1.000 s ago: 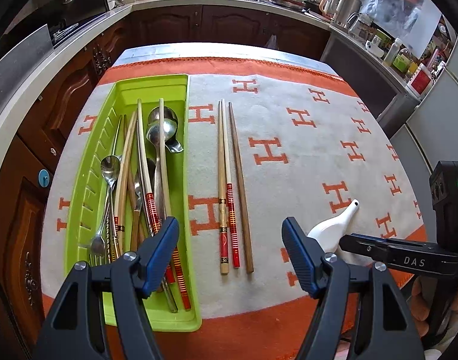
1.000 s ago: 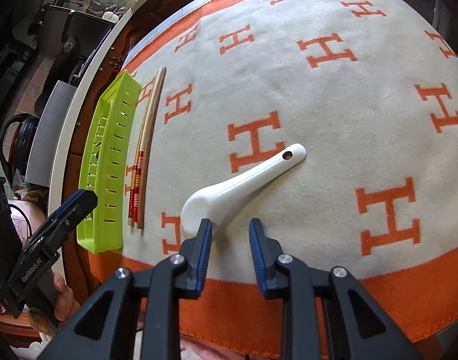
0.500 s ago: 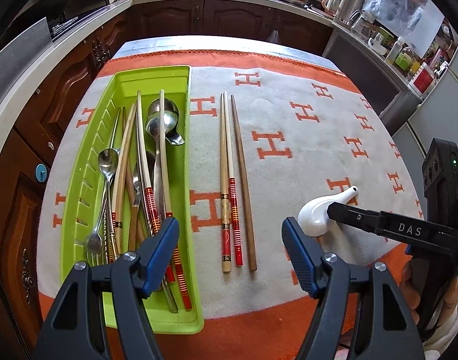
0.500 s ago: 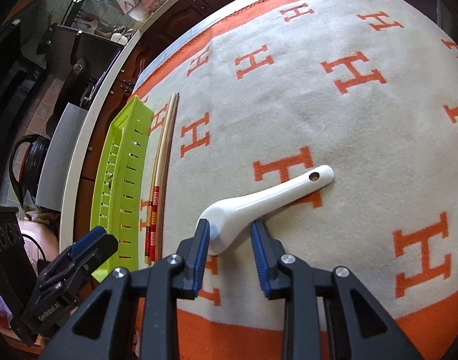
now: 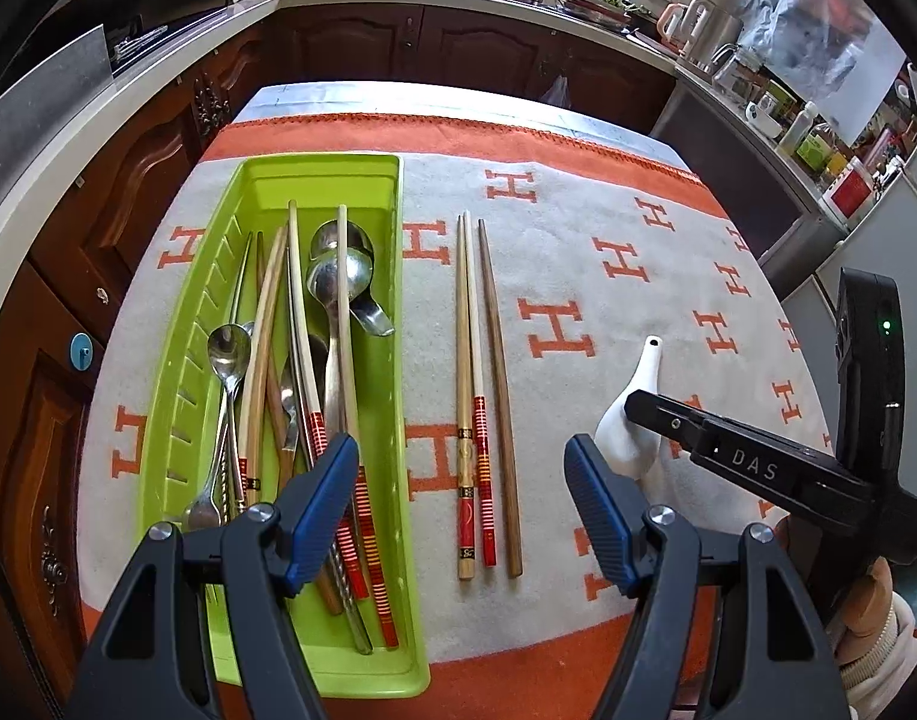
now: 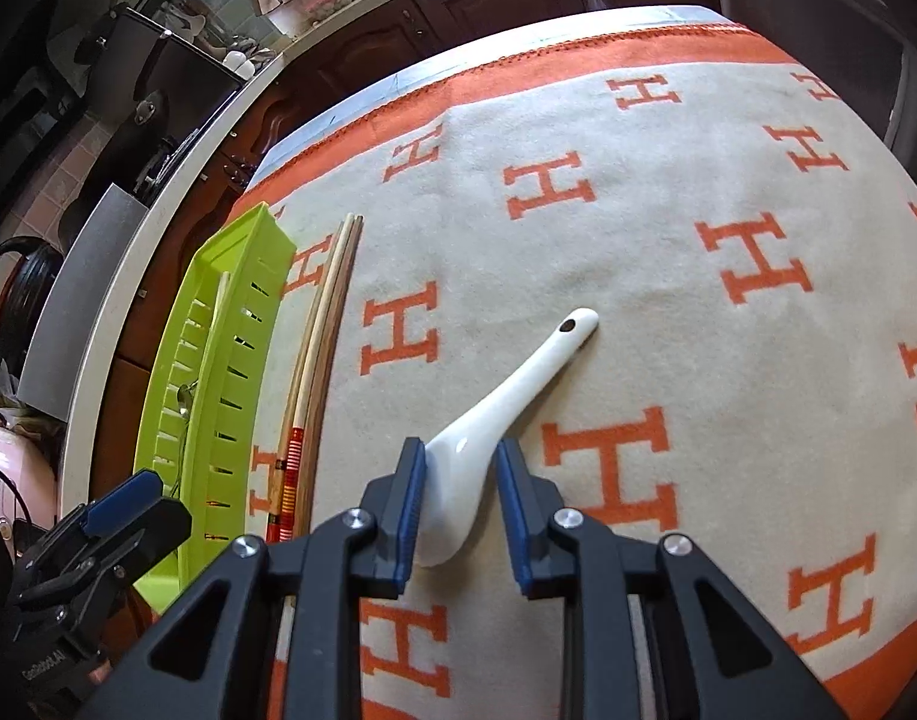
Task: Organize utensils
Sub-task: 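Grasp the white ceramic spoon with the right tool while the left tool approaches the chopstick pair, then grasp one wooden chopstick with the left tool and lift it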
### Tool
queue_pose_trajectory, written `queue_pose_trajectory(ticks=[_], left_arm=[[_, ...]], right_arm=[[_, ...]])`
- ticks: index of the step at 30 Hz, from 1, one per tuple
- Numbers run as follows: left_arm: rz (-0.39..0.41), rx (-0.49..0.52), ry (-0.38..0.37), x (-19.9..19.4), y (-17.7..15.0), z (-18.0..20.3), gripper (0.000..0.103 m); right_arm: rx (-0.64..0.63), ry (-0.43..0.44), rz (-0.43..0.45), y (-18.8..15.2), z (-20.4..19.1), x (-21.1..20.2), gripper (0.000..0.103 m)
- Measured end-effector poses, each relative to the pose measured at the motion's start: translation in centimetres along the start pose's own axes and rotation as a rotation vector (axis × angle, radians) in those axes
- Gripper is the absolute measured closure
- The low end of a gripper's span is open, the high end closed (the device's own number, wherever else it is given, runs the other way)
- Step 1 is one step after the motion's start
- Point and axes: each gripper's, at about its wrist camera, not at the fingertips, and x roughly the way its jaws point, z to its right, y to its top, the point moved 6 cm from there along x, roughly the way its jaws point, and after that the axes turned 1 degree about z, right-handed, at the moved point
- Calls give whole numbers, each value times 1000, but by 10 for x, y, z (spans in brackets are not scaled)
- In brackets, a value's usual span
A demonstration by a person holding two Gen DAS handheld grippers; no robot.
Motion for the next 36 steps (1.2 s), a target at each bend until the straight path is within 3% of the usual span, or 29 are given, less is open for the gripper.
queue_pose_trajectory(ticks=[4,6,8,11,14,24,31,36], left_arm=[[-9,-22,-32,4,11,-1,34],[-25,-22,-53,9,16,1,50],[-68,-33,-78,19,19,2,76],[-133,-72,-120,34,23,2,88],[-156,-60,-116,43,27,6,89],[-250,23,58,80,26,10,95],[-263,110,158,90,24,19,96],[-303,116,123,95,21,28,96]], right_arm=[[-10,29,-6,7,-7,5,87],[-16,46,-11,9,-11,7,89],[-26,53,-13,9,-14,9,91],[-27,69,-25,10,-15,9,92],[-20,81,-35,11,-13,9,93],[14,107,-39,12,-2,-1,97],[10,133,-26,13,-3,-7,97],[15,147,-20,13,1,-11,97]])
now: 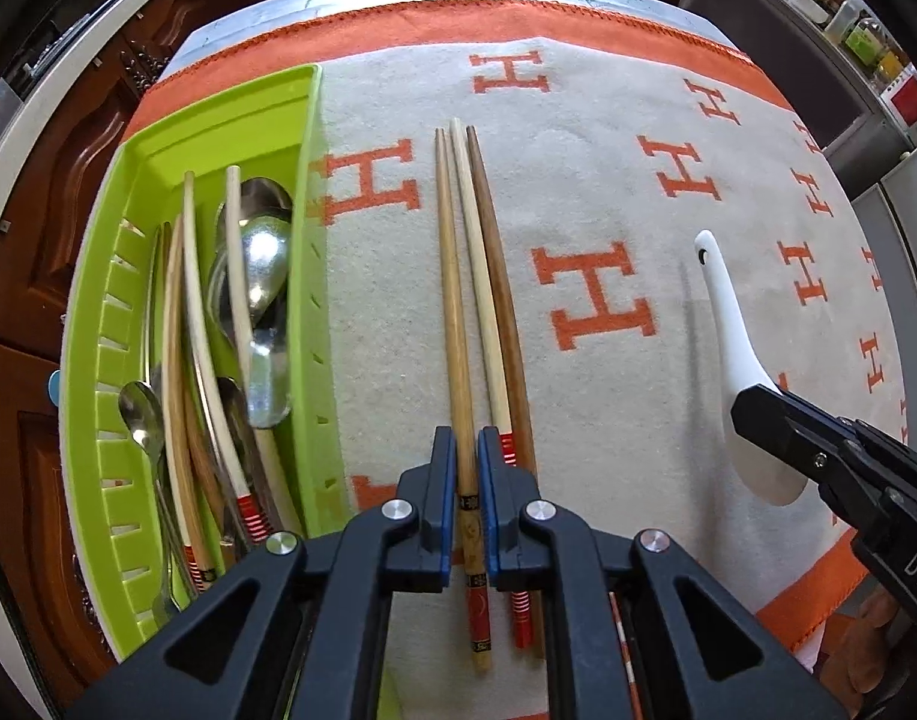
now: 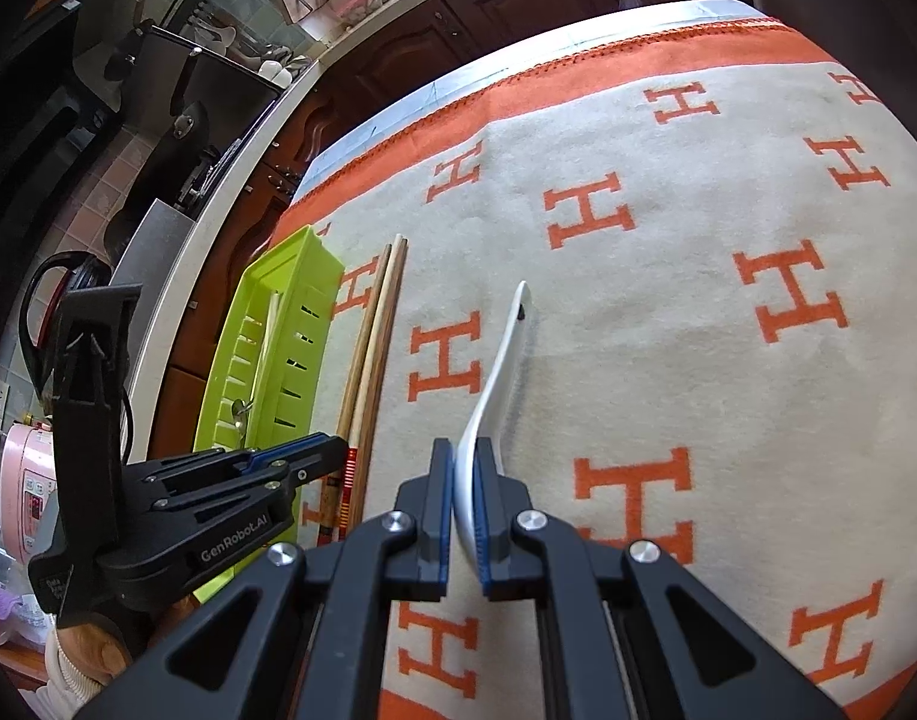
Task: Organize utensils
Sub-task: 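Grasp one wooden chopstick with the left tool and lift it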
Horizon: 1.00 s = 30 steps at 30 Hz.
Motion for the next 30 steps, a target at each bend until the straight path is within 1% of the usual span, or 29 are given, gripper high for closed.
queue_pose_trajectory(ticks=[2,5,11,12,13,14,15,19,24,27,30], left_arm=[[6,19,33,2,1,5,95],[10,16,32,2,4,9,88],[31,24,49,2,5,14,85],[40,21,51,1,5,14,86],[55,15,55,0,5,13,96],[60,6,38,-1,2,13,98],[67,-5,19,-3,-1,13,98],[110,-25,10,-10,-8,13,99],[187,-62,-26,-41,-10,7,99],[233,-65,-57,-68,-13,1,99],[265,-60,-71,-91,-20,-14,99]], right_arm=[[12,7,0,0,3,-1,97],[24,10,1,0,8,-1,97],[34,17,-4,-1,13,0,97],[33,15,-4,-1,13,-1,97],[34,17,-6,-1,13,0,97],[35,19,-7,-1,13,0,97],[34,20,-7,-2,13,-1,97],[33,18,-4,-2,12,-2,97],[21,18,6,-1,6,-7,97],[4,20,9,-1,-3,-11,97],[-18,26,11,-1,-15,-15,97]])
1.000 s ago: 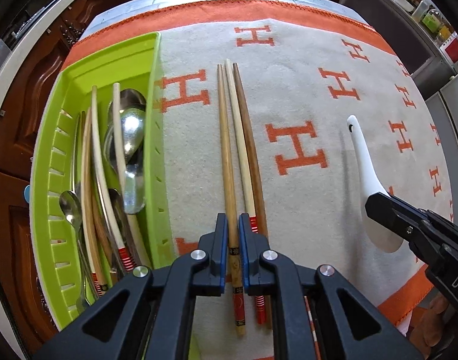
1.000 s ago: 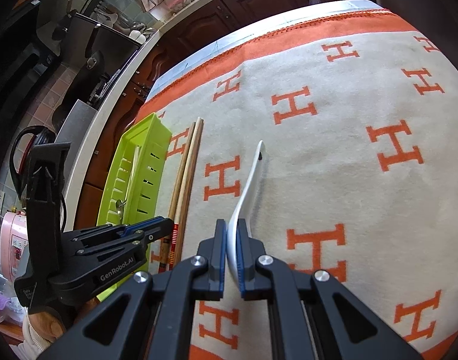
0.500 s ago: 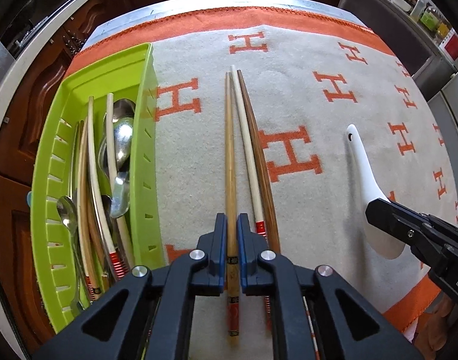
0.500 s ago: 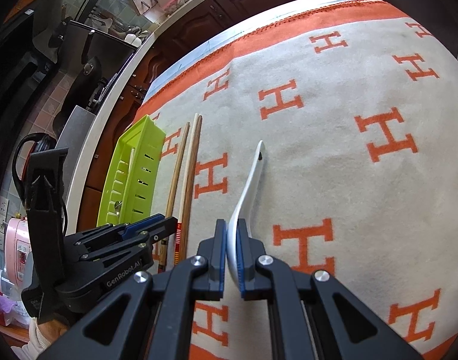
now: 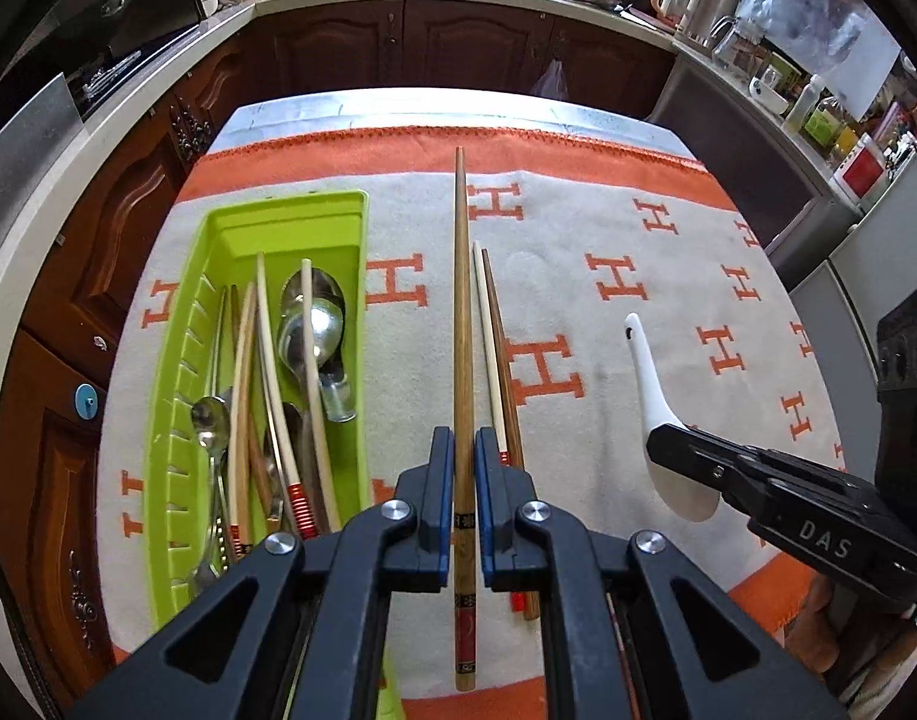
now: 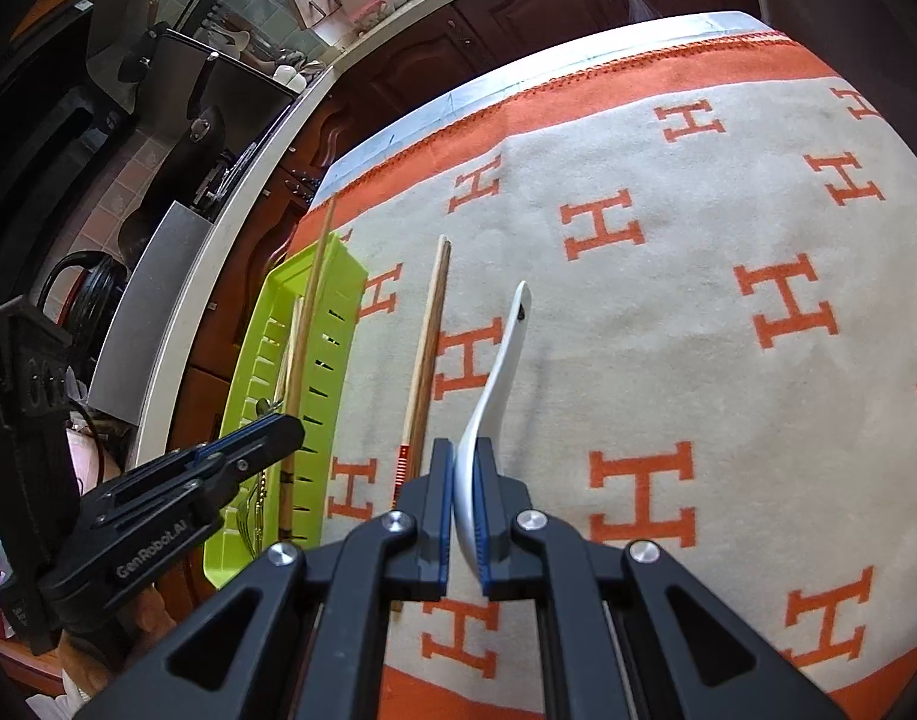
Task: Organize utensils
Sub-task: 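Grasp one wooden chopstick with the left tool and lift it, then lower the ceramic spoon and chopstick into the tray and open both tools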
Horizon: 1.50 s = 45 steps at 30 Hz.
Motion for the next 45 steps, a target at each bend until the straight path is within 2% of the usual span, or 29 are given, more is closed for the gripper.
queue_pose_trajectory(ticks=[6,13,16,21,28,30,32,36,38,40,45], left_arm=[[49,-49,26,-33,-7,-45,99],[42,-110,71,-27,-21,-94,98],[36,-105,100,-20,-28,-103,98],[12,-128,75,-6,-33,-112,98],[6,-137,60,3,-37,-119,97],[17,-133,63,0,-36,-120,92],[31,-134,74,-3,-36,-123,82],[51,-150,73,-10,-33,-128,71],[67,-157,75,-15,-30,-131,55],[89,-155,86,-20,-28,-132,45],[139,-133,116,-35,-23,-129,39]], right_arm=[[-65,43,-44,0,-40,7,97],[-141,116,-106,2,-102,32,97],[-165,125,-123,4,-123,43,97],[-180,134,-151,4,-148,62,97],[-158,106,-196,-1,-151,91,97],[-138,100,-218,-4,-148,96,93],[-134,82,-218,-5,-146,98,93],[-153,61,-208,-7,-146,95,93],[-169,55,-194,-7,-147,90,93],[-195,47,-176,-7,-147,81,94],[-243,25,-145,-5,-146,64,94]])
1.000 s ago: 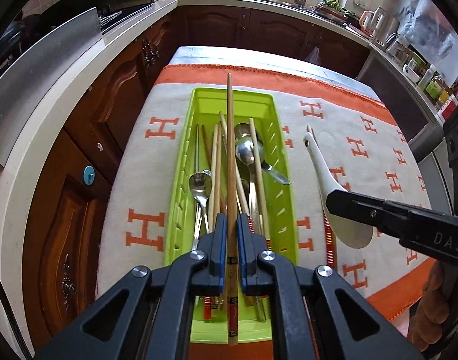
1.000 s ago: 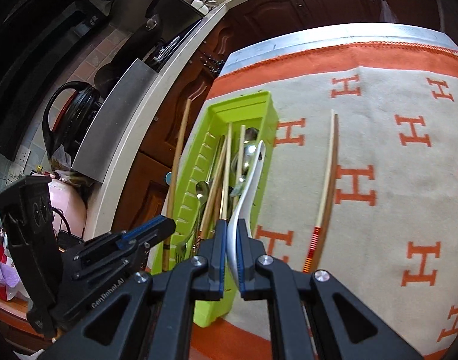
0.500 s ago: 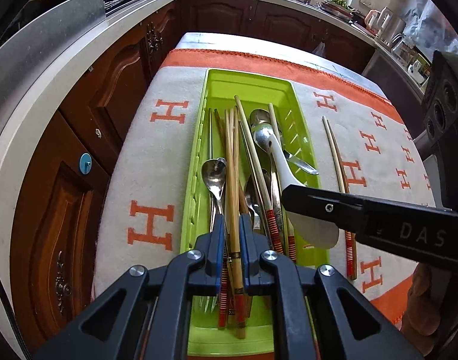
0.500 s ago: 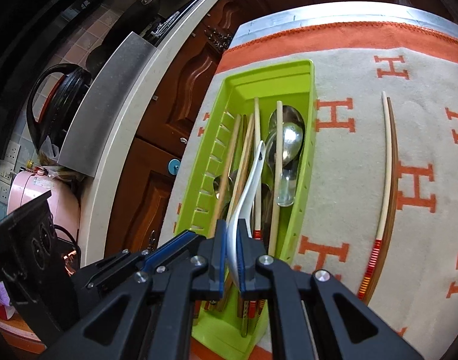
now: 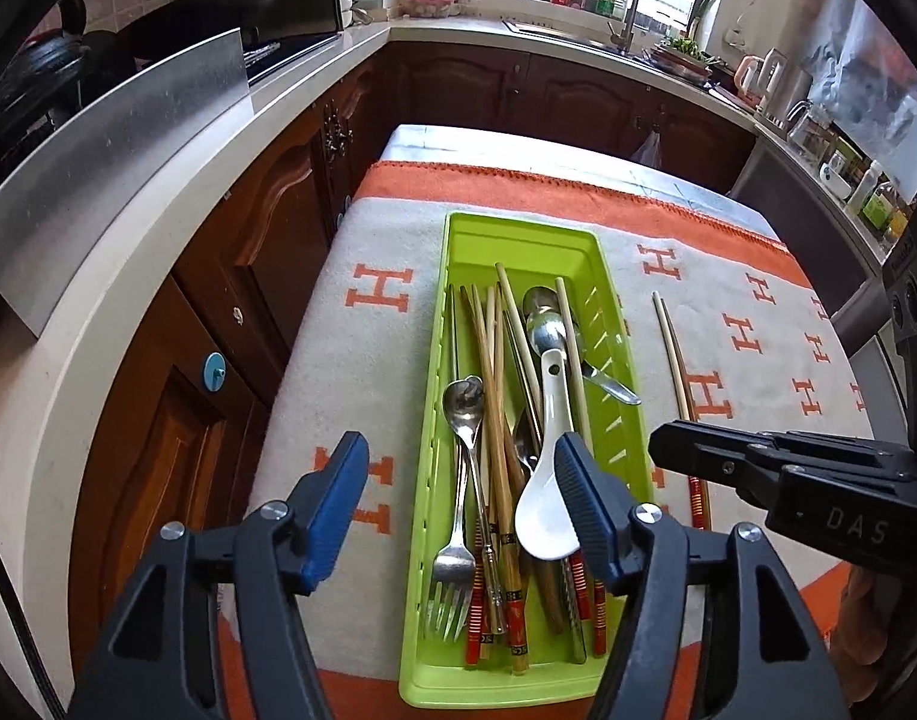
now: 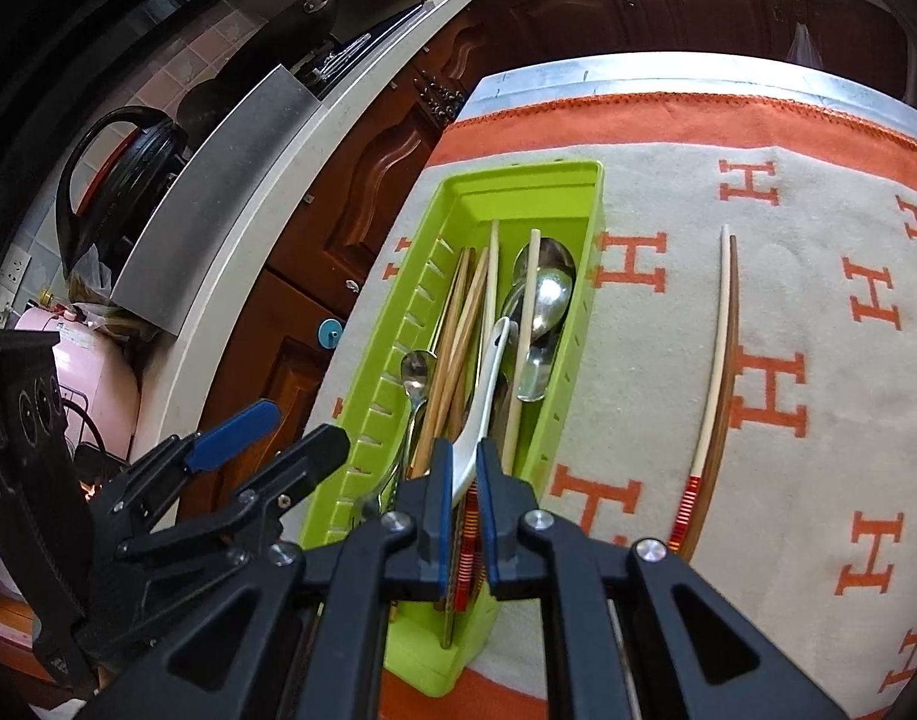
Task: Organize utensils
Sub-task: 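Lower the ceramic spoon and chopstick into the tray and open both tools, then grasp a dark brown chopstick with the right tool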
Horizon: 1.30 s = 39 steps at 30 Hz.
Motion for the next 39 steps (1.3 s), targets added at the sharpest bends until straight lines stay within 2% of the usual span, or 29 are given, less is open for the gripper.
queue_pose_trajectory(ticks=[2,4,10,14,24,33,39], left_arm=[[17,5,6,-5,2,1,31],[30,11,13,-8,3,3,29],[34,27,6,-12,3,15,27],[38,35,-3,-14,0,26,21],[33,82,-49,-13,-3,64,19],[7,130,-57,-2,-11,91,19],[-2,132,-45,1,-11,97,19]], right_arm=[[-6,-10,9,0,2,-6,94],[-9,-17,18,0,6,-12,94],[6,-44,35,-5,23,-25,94],[17,-71,46,-9,37,-33,93],[77,-117,77,-19,78,-48,93],[110,-113,33,-31,102,-30,93],[105,-103,-2,-34,104,-9,93]])
